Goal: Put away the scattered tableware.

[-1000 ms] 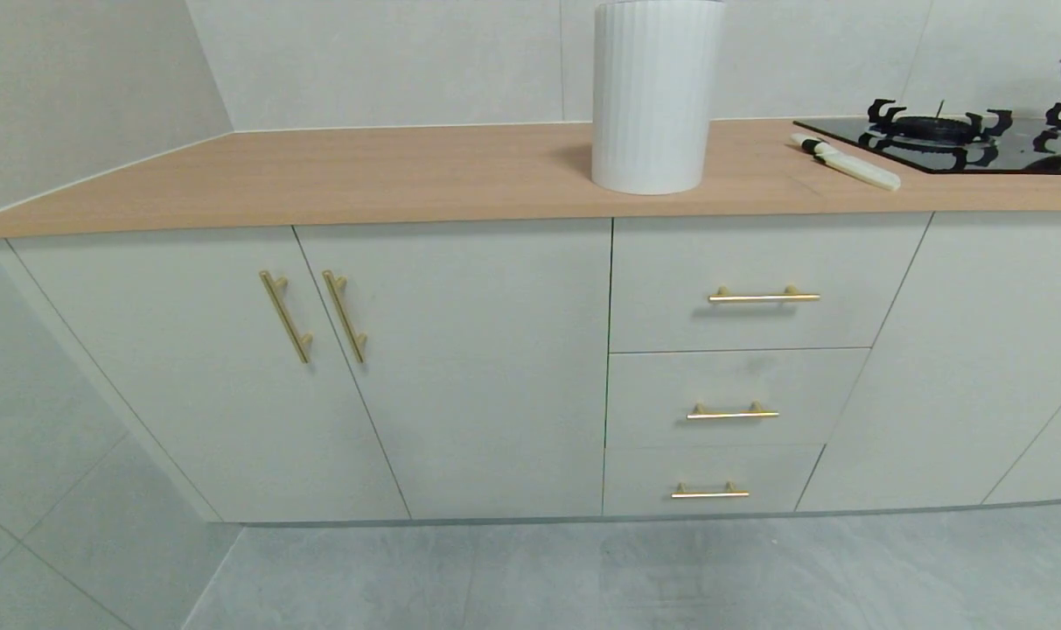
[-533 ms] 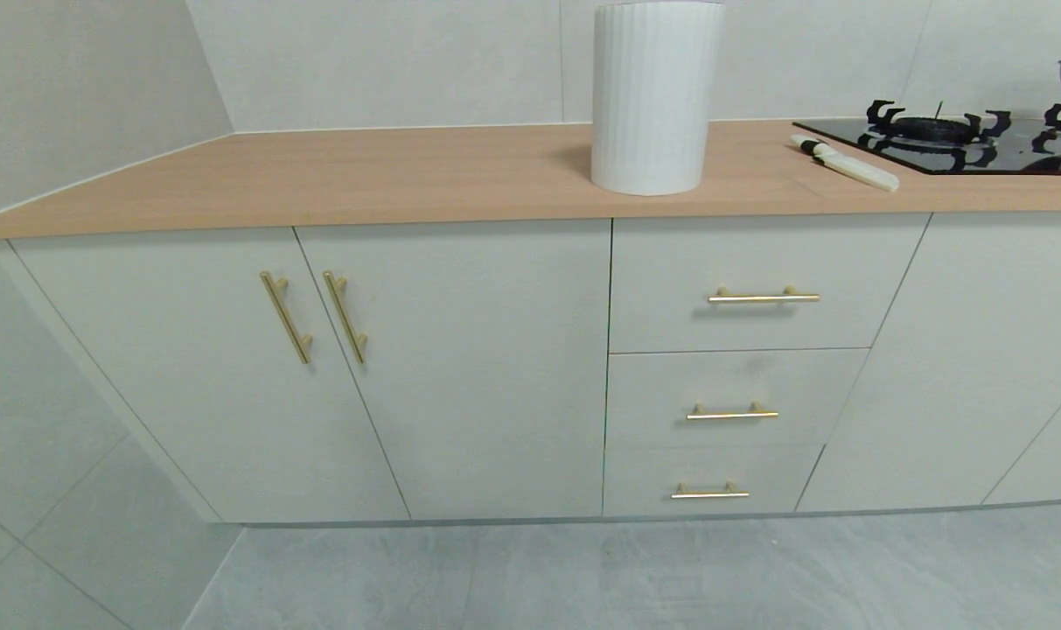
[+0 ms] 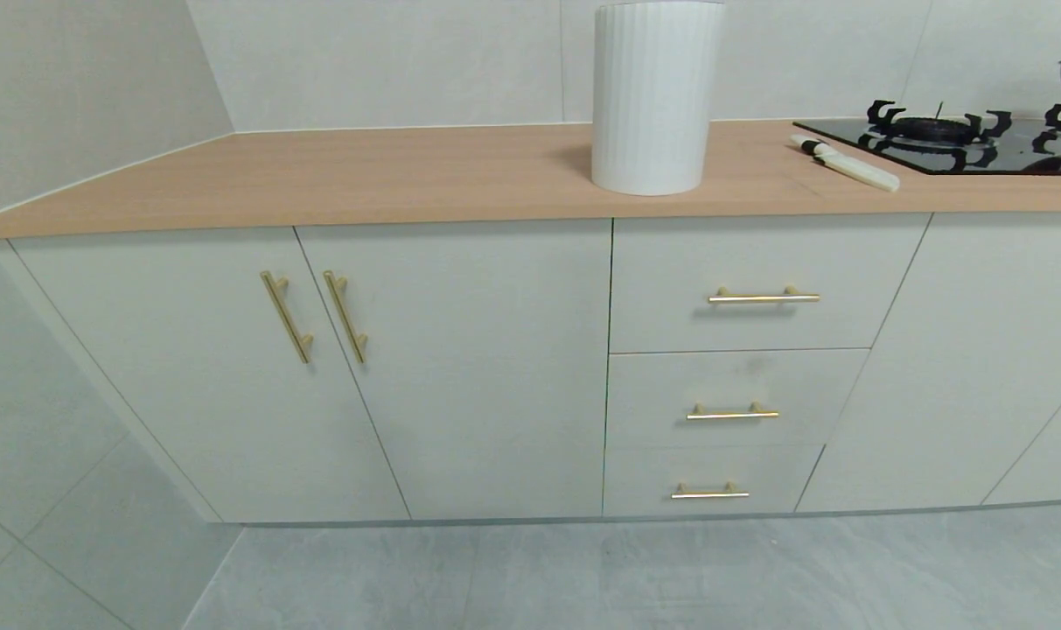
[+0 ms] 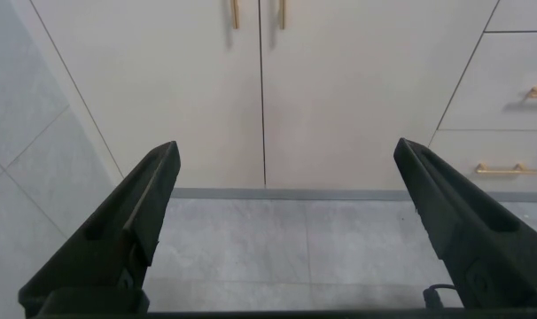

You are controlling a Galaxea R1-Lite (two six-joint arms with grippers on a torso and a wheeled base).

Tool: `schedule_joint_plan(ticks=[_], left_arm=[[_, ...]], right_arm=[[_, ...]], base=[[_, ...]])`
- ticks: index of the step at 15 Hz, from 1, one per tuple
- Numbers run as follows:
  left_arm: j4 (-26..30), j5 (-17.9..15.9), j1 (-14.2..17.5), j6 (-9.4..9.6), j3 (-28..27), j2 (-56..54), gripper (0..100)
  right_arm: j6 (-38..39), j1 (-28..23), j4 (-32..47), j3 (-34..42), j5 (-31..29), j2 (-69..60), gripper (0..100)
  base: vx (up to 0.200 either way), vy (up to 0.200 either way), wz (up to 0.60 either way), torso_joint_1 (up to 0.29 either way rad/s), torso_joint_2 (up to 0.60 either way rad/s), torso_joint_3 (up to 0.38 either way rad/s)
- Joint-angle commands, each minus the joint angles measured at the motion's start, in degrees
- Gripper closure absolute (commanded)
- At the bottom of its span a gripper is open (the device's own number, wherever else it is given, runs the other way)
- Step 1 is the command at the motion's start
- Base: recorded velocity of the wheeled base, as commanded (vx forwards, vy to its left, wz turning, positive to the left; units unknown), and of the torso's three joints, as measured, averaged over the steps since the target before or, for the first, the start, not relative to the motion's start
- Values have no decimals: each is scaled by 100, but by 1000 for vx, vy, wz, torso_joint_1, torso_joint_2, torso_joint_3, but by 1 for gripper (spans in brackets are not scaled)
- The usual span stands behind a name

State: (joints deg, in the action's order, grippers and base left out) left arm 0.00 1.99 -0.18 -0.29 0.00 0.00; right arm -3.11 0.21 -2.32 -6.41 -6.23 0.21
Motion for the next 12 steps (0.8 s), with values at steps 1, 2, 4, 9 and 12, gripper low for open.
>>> schedule_joint_plan(ticks=[1,2,4,9,12], left_arm=[[0,3,1,-6,0,0,0],[0,3,1,-6,0,0,0],[0,3,1,3,0,0,0],[0,3,1,-6,0,0,0],[0,3,1,12,0,0,0]], right_arm=[[47,-3,-322,641,245,-21,0],[65,-3,-287,641,263,-21,0],[100,-3,-76,641,430,-21,0],[188,-3,214,641,632,-21,0],[284,-3,205,641,579,-21,0]], base=[[0,0,0,0,0,0],[0,0,0,0,0,0],[0,0,0,0,0,0],[0,0,0,0,0,0],[0,0,0,0,0,0]])
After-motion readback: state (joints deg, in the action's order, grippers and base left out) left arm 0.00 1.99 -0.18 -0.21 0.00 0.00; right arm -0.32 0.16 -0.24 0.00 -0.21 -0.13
